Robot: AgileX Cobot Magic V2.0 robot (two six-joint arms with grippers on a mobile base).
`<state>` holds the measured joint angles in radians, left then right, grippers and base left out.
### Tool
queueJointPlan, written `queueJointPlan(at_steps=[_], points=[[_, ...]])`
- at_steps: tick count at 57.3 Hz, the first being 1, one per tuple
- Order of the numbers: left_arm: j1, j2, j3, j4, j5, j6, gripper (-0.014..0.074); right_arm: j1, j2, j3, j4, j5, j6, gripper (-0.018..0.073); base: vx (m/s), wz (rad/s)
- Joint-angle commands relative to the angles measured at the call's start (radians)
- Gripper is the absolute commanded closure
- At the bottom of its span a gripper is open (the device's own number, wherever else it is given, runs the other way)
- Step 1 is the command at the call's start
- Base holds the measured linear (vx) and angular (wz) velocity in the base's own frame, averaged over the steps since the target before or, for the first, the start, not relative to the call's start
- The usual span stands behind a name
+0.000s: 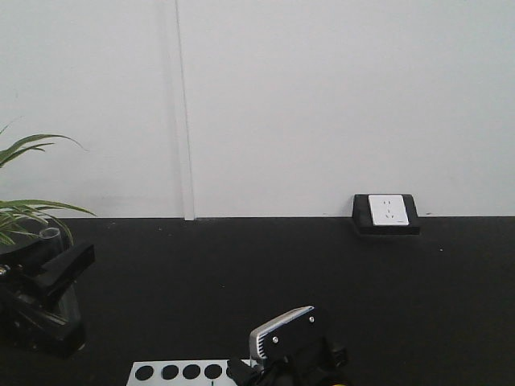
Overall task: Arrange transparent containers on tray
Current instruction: 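Grasp the second tube with the right gripper and lift it clear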
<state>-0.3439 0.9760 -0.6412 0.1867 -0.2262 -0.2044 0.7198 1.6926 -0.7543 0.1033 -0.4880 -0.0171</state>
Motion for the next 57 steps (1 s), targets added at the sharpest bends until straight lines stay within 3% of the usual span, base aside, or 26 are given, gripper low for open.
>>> queueJointPlan(at_steps=[1, 9, 22, 41, 48, 57], points=[[-0.003, -0.015, -0.035, -0.012, -0.08, -0.002, 0.0493, -0.001, -0.045, -0.028, -0.007, -0.076, -0.009, 0.0341, 0.0, 0.0], [-0.003, -0.015, -0.035, -0.012, -0.08, -0.002, 0.0493, -0.001, -0.054, -0.042, -0.009, -0.057, -0.009, 0.0421, 0.0, 0.0], [-0.003, -0.015, -0.035, -0.012, -0.081, -0.002, 0.0493, -0.002, -0.134, -0.138, -0.009, 0.101, -0.014, 0.0501, 0.0, 0.0], [-0.003, -0.015, -0.035, -0.012, -0.104, -0.002, 0.0493, -0.002, -0.312, -0.235, -0.009, 0.254, -0.023, 0.0508, 0.0, 0.0], [-0.003, -0.015, -0.036, -0.012, -0.128, -0.002, 0.0493, -0.002, -0.407, -0.246, -0.009, 0.32, -0.079, 0.0508, 0.0, 0.0], [-0.003, -0.025, -0.067, -0.012, -0.022, -0.002, 0.0491, -0.016, -0.559, -0.246, -0.006, 0.464, -0.129, 0.0508, 0.0, 0.0]])
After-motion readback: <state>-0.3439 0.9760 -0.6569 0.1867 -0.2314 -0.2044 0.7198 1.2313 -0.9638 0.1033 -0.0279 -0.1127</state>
